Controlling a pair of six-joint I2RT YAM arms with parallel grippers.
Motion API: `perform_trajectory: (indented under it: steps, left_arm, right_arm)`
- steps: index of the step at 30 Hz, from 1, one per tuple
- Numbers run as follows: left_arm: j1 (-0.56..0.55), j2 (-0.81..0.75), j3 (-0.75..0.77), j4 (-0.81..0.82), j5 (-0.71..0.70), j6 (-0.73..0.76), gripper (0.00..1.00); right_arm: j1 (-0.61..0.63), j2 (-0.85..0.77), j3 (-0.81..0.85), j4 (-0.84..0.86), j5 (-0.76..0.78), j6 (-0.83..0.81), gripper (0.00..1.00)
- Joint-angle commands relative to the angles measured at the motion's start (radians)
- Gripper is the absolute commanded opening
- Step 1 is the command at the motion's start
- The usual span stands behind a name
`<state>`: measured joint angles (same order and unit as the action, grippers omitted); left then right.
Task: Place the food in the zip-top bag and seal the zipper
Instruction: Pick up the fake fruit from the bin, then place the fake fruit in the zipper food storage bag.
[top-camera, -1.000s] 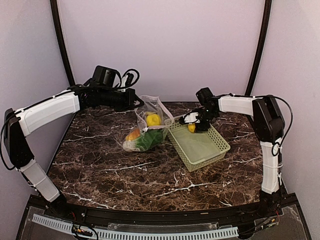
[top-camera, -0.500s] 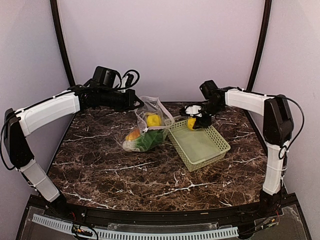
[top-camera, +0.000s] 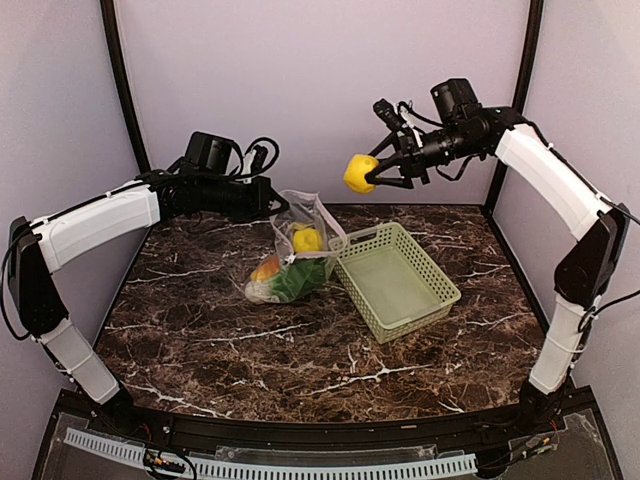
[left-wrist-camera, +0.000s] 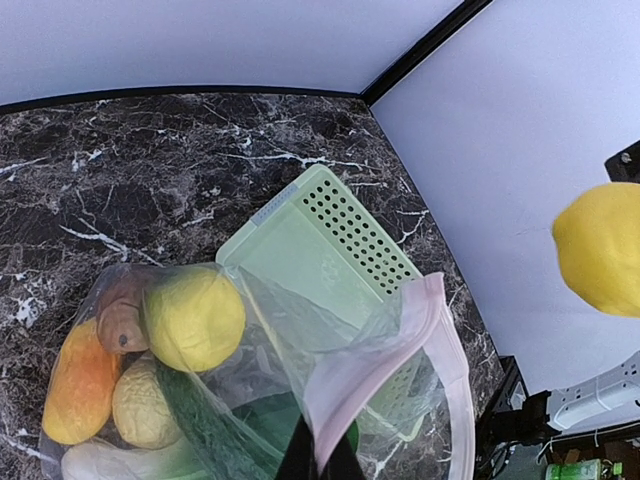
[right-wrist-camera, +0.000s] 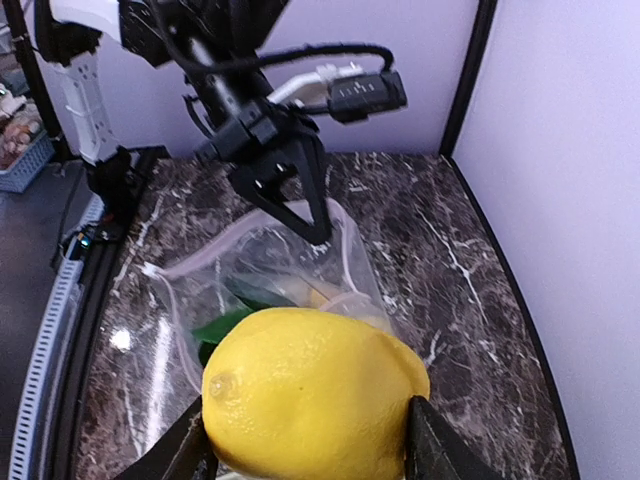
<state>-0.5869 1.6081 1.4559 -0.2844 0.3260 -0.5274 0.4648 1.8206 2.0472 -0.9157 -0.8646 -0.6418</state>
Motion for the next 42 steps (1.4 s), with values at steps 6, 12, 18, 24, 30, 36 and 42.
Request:
perform_trajectory:
  steps: [6, 12, 18, 24, 30, 36, 42]
  left_arm:
    - [-0.002, -0.006, 0.010, 0.010, 0.010, -0.007, 0.01]
    - [-0.002, -0.019, 0.011, 0.001, 0.006, -0.001, 0.01]
    - [-0.002, -0.034, 0.003, -0.003, 0.004, 0.003, 0.01]
    - [-0.002, -0.045, -0.003, -0.006, 0.001, 0.007, 0.01]
    - [-0.002, -0.046, -0.010, -0.007, 0.000, 0.008, 0.01]
    - [-0.002, -0.045, -0.008, -0.006, 0.000, 0.016, 0.01]
    - [-0.002, -0.041, 0.001, 0.010, 0.024, 0.028, 0.01]
  right_arm:
    - [0.137, 0.063, 0.048, 0.055, -0.211, 0.264, 0.48]
    - [0.207, 0.094, 0.045, 0.081, -0.122, 0.284, 0.48]
    - [0.212, 0.132, 0.024, 0.118, 0.014, 0.281, 0.52]
    - [0.215, 0.177, 0.055, 0.126, 0.068, 0.290, 0.63]
    - [0.221, 0.165, 0.099, 0.106, 0.088, 0.287, 0.81]
    - [0.220, 0.094, 0.036, 0.119, 0.271, 0.282, 0.81]
    - [0.219, 0.069, -0.059, 0.124, 0.420, 0.293, 0.69]
